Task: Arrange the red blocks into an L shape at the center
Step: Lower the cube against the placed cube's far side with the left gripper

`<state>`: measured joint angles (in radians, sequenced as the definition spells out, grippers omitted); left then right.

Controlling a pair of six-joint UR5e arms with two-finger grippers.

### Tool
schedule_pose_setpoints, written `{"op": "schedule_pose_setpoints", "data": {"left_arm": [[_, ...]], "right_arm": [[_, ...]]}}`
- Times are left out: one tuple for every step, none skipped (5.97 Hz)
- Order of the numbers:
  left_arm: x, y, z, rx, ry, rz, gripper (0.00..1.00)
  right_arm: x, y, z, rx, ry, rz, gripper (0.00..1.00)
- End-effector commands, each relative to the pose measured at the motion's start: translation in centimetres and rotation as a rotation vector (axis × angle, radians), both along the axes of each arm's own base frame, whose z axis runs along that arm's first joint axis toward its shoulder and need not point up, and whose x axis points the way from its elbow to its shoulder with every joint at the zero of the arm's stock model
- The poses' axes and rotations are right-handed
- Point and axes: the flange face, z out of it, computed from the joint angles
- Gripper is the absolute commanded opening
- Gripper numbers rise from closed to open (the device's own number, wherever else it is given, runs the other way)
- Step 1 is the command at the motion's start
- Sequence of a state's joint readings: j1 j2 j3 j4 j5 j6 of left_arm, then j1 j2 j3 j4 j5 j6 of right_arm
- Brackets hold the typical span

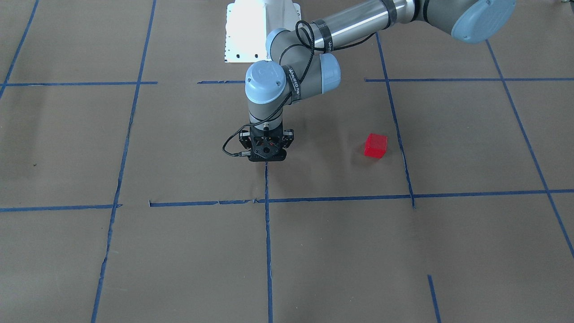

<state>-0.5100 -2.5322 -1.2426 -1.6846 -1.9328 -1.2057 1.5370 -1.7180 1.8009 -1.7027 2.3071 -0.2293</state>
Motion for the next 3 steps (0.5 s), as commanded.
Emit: {"op": "schedule_pose_setpoints", "data": {"left_arm": [[0.11,0.15,-0.03,0.000,0.000,0.002,0.09],[0.18,0.25,0.09,-0.002,-0.001,0.003,0.10],[0.25,0.35,0.09,-0.003,-0.001,0.003,0.11]], "right_arm": [[0.00,-0.01,-0.07,0.000,0.000,0.002,1.00],[0.00,-0.01,-0.07,-0.001,0.000,0.003,1.00],[0.00,-0.08,-0.14,0.000,0.000,0.003,1.00]]}}
